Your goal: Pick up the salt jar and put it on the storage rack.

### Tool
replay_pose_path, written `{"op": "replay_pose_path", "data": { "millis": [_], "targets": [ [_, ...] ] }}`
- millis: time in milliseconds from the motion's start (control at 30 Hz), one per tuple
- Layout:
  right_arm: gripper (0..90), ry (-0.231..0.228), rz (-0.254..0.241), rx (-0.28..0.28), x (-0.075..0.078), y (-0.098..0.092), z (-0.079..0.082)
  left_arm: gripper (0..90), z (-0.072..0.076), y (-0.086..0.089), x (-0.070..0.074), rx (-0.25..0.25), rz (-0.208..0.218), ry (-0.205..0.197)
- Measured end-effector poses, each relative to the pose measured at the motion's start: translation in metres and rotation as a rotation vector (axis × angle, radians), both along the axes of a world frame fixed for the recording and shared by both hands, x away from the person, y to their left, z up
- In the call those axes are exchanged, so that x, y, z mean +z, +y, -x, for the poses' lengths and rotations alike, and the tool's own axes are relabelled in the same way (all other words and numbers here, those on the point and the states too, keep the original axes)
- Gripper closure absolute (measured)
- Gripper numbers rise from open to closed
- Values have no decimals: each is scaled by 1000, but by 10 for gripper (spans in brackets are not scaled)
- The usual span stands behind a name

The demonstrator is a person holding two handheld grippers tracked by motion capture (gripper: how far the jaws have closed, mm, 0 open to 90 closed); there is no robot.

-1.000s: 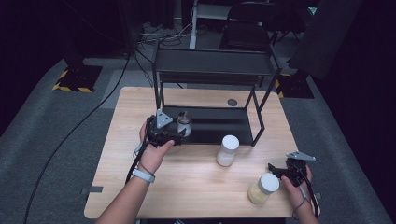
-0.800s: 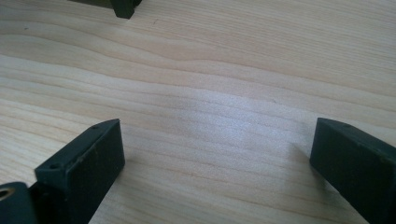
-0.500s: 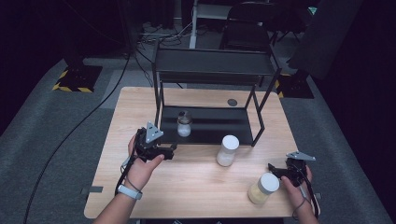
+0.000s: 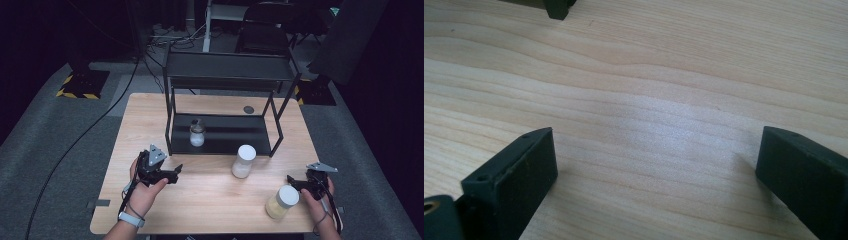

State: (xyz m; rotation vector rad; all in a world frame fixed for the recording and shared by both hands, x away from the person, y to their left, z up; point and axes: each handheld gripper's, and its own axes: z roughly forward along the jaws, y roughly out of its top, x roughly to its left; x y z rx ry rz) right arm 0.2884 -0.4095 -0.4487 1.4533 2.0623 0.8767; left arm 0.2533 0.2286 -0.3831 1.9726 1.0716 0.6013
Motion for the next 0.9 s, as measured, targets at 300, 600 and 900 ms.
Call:
{"op": "replay_pose_path", "data": {
  "millis": [300, 600, 900],
  "targets": [
    [25, 0, 0, -1, 0, 0, 0, 84, 4, 0, -17, 6, -3, 32],
    [25, 0, 0, -1, 0, 0, 0, 85, 4, 0, -31, 20, -20, 58],
    [25, 0, 0, -1, 0, 0, 0, 84, 6, -1, -46, 20, -20, 99]
  ]
}}
